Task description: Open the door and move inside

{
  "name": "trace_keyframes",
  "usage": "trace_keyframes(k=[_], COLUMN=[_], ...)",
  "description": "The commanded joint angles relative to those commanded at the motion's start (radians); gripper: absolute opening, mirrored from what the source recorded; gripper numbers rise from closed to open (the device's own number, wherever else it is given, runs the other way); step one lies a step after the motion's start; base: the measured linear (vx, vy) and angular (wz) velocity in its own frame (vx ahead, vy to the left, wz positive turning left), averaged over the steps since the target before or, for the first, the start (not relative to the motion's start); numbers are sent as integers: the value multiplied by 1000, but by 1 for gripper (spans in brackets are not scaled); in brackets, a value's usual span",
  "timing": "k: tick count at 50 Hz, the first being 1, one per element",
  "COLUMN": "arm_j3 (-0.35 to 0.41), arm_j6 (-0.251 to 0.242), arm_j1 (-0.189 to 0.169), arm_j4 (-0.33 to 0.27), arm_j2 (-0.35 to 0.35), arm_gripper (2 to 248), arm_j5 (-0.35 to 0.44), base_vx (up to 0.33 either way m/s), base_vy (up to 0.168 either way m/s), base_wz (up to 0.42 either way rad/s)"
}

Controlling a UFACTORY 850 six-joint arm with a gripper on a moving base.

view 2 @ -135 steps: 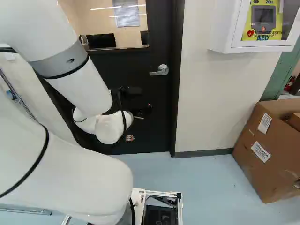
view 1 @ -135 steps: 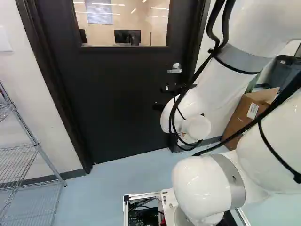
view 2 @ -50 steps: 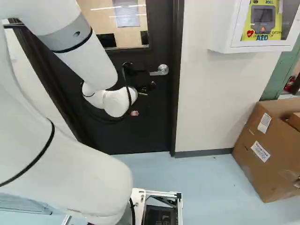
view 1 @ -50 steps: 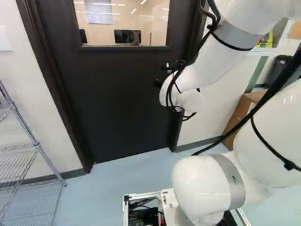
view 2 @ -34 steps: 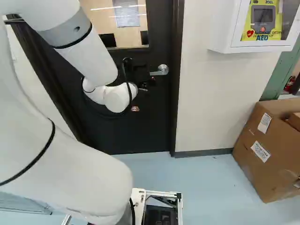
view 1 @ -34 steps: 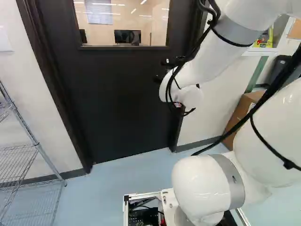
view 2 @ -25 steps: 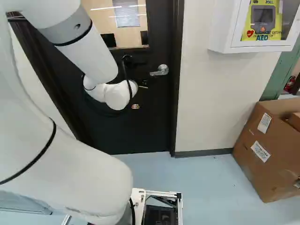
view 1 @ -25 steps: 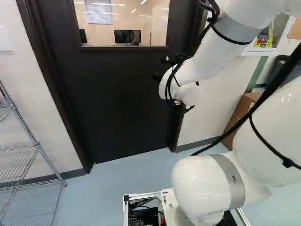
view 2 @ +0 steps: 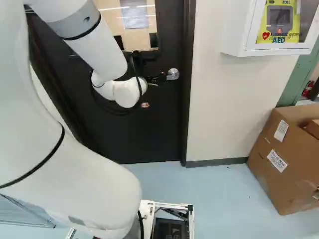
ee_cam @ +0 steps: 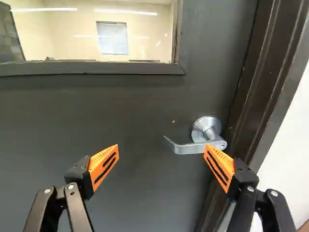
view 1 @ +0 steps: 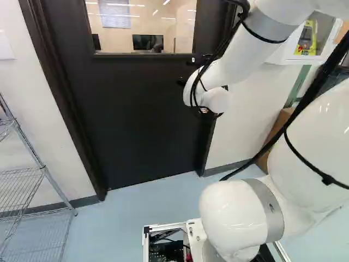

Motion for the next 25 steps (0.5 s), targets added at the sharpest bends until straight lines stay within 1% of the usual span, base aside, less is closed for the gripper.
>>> trace_keyframes(k=[25], arm_j3=[-115], arm_j6=[0], arm_j1=[2], arm_j4=[-33], arm_j2=[-63], arm_gripper=[247], arm_j5=[-97], base_vx=[0], base_vy=[0], base_wz=[0])
